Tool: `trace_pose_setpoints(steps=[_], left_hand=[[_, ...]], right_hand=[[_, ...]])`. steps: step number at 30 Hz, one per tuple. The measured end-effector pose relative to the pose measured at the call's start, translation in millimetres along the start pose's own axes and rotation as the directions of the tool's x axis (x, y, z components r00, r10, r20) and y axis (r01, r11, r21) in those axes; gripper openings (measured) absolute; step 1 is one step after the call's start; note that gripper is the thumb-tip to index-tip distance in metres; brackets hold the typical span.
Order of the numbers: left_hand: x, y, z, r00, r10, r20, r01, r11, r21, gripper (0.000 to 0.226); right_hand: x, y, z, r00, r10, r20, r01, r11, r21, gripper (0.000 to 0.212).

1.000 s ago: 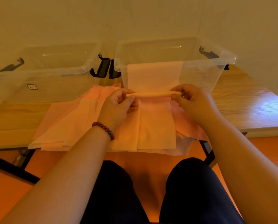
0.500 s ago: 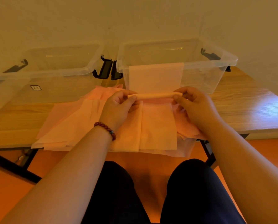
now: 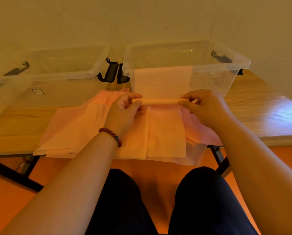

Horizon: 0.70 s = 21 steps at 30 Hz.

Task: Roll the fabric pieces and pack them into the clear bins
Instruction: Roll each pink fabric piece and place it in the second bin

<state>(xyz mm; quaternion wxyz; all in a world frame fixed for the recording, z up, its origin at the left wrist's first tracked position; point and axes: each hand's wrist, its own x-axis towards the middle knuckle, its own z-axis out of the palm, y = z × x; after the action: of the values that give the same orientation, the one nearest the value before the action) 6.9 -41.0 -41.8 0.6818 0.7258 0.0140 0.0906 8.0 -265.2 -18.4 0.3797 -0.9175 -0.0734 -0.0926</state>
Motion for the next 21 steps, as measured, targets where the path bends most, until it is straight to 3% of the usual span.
trace_pose_setpoints(steps=[3, 10, 21], left_hand=[[-1.0, 0.3, -0.2, 1.000, -0.006, 0.010, 0.006, 1.000, -0.013, 0.015], [-0.8, 2.6, -0.3, 0.999, -0.051, 0.012, 0.052, 0.996, -0.076, 0.012], [0.2, 1.0, -0.3, 1.000, -0.001, 0.019, 0.003, 0.995, -0.095, 0.017]], right_hand=[[-1.6, 0.7, 4.4, 0.998, 0.041, -0.045, -0.031, 0.980, 0.197, 0.011], [-2.9, -1.6, 14.4, 0.978, 0.207, 0.006, -0.169, 0.781, 0.602, 0.004], [-8.4, -0.9, 21.4, 0.979, 0.202, -0.014, -0.139, 0.722, 0.678, 0.013]])
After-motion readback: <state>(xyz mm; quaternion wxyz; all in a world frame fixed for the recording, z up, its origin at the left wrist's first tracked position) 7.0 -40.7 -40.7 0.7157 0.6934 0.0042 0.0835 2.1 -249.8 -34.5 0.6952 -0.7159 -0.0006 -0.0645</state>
